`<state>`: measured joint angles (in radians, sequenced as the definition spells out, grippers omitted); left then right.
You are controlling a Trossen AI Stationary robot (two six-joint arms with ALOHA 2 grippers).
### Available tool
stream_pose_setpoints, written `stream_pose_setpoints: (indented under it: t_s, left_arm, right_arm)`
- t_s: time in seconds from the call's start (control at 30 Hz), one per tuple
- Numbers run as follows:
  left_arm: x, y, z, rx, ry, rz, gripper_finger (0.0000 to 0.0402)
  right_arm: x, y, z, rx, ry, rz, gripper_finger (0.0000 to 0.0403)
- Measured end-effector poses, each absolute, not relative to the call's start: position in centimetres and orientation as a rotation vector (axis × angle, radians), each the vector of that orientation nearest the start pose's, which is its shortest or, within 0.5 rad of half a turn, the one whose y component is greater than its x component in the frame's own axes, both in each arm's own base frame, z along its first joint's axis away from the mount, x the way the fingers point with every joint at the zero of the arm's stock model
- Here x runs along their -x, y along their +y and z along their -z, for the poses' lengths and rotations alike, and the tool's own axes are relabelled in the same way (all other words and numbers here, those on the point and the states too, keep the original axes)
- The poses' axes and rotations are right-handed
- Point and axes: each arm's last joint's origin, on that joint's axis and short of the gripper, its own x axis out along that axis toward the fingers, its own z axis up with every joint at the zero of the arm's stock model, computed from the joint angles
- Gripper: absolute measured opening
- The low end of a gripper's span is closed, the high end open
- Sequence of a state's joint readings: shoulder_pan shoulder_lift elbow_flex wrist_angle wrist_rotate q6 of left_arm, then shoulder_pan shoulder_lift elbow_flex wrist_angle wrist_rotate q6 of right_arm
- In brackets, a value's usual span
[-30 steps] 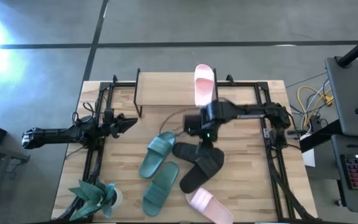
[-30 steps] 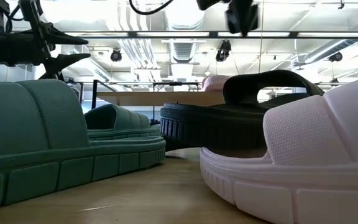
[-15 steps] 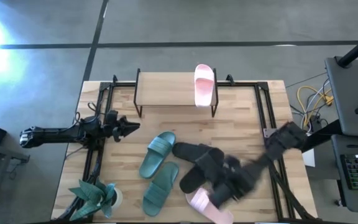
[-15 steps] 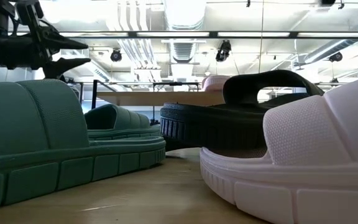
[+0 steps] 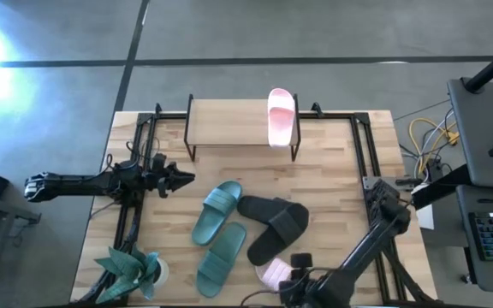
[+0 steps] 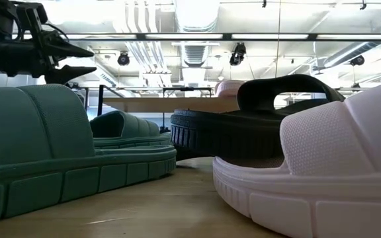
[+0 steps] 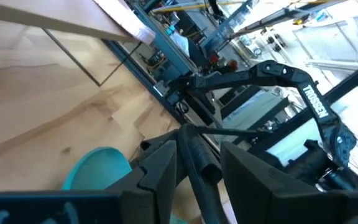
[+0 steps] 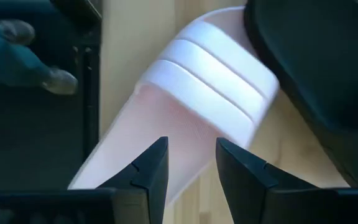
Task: Pick and place slides into the shelf
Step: Put the pink slipper on the shelf
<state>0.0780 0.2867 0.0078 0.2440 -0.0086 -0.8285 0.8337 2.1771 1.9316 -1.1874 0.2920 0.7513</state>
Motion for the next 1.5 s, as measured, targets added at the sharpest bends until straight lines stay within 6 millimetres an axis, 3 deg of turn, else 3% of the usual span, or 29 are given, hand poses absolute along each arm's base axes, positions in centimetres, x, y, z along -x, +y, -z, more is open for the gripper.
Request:
stream_pose_setpoints:
  t_s: [0.2,0.33,0.73,1.07,1.27,1.5]
  left_arm:
    - [-11.5,0.8,-16.5,0.833,0.009,-0.067,0.0111]
    - [-11.5,0.8,-16.5,0.833,0.01,-0.067,0.0111]
    - [-11.5,0.8,-16.5,0.834,0.011,-0.068,0.0111]
    - [-11.5,0.8,-16.5,0.836,0.01,-0.068,0.0111]
    - [-11.6,0.8,-16.4,0.837,0.016,-0.072,0.0111]
    - [-11.7,0.9,-16.3,0.842,0.03,-0.079,0.0111]
  right_arm:
    - [-30.9,32.4,-20.4,0.258,1.289,0.124,0.0125]
    - [-31.3,32.1,-20.6,0.322,1.267,0.205,0.0125]
    - [-30.9,32.1,-18.6,0.45,1.286,0.193,0.0125]
    - [-29.8,33.0,-18.7,0.53,1.273,0.141,0.0125]
    - [-30.1,32.8,-18.6,0.589,1.172,0.204,0.0125]
    - [-30.7,32.5,-16.9,0.59,1.14,0.202,0.0125]
